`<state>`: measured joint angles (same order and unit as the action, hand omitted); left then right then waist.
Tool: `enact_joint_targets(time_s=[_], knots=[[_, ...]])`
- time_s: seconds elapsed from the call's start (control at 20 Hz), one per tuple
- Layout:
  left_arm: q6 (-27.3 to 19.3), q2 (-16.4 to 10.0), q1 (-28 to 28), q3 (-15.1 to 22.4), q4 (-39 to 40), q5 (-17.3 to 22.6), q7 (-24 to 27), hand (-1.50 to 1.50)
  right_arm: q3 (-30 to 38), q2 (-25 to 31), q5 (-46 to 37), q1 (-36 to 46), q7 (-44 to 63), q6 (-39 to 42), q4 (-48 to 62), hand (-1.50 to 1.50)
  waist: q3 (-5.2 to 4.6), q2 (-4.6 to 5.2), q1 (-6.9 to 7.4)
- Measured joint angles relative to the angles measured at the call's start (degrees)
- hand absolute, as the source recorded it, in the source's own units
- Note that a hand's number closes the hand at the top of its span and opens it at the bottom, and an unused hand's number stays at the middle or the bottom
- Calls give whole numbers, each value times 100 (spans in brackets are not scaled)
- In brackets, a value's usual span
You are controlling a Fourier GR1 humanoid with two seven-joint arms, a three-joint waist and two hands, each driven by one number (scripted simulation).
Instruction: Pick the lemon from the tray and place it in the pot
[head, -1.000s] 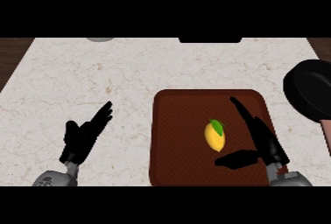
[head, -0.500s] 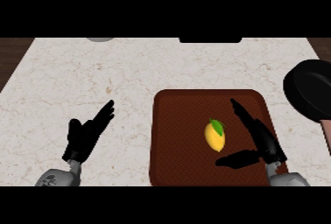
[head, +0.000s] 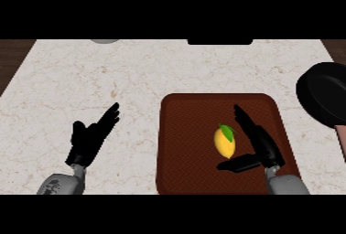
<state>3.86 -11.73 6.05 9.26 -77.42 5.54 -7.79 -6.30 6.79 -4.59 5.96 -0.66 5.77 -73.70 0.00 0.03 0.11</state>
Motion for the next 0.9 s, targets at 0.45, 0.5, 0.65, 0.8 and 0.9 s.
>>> enact_joint_targets(time_s=[0.45,0.5,0.65,0.8,0.9], knots=[[164,56,-83,-130,-70,-80,-14,0,-32,-102,-505,328,-1384,-134,1060,150,-97,-109,-15],[175,58,-99,-138,-101,-79,-33,0,-13,-100,-501,349,-1481,-110,1123,150,-100,-114,-18],[174,95,-140,-105,-124,-134,-16,0,56,-200,-464,350,-1823,-166,1305,150,-112,-129,-15],[193,100,-145,-137,-143,-123,-46,0,181,-276,-328,366,-2135,-137,1467,150,-117,-132,-15],[174,127,9,-173,-38,-153,-84,0,228,-305,-329,406,-2412,-170,1609,150,-118,-129,-29]])
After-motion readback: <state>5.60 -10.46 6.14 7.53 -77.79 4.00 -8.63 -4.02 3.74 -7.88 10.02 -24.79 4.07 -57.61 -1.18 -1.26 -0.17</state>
